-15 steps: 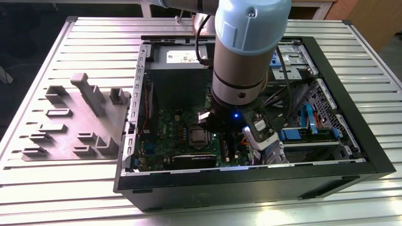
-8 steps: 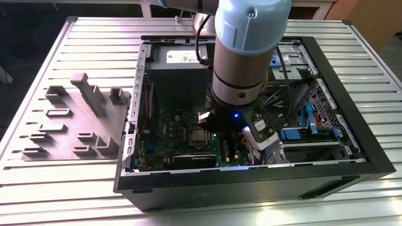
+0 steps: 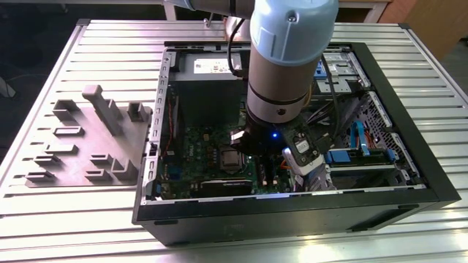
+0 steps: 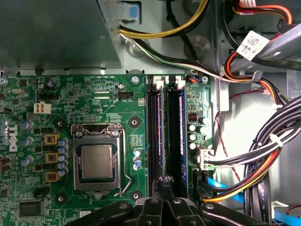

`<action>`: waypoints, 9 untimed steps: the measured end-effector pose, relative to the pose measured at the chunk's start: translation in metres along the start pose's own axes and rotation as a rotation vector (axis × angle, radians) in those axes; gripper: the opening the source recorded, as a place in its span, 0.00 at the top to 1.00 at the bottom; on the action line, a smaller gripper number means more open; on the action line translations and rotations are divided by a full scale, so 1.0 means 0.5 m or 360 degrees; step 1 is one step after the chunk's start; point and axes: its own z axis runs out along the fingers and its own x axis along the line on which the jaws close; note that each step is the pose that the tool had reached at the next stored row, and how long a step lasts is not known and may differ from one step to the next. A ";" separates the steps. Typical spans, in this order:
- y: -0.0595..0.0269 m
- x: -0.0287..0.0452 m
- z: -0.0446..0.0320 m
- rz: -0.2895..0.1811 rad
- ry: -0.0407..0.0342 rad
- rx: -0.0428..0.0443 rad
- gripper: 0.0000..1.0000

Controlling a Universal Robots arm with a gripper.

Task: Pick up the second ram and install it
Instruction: 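Press down the second ram until it locks into place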

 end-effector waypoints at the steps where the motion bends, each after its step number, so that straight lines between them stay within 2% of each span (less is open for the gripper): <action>1: 0.000 0.000 0.000 0.0000 0.0000 0.0000 0.90; 6: 0.001 0.000 -0.005 0.0000 -0.0001 -0.0004 0.90; 9: 0.001 -0.001 -0.022 0.0000 0.0000 0.0000 0.90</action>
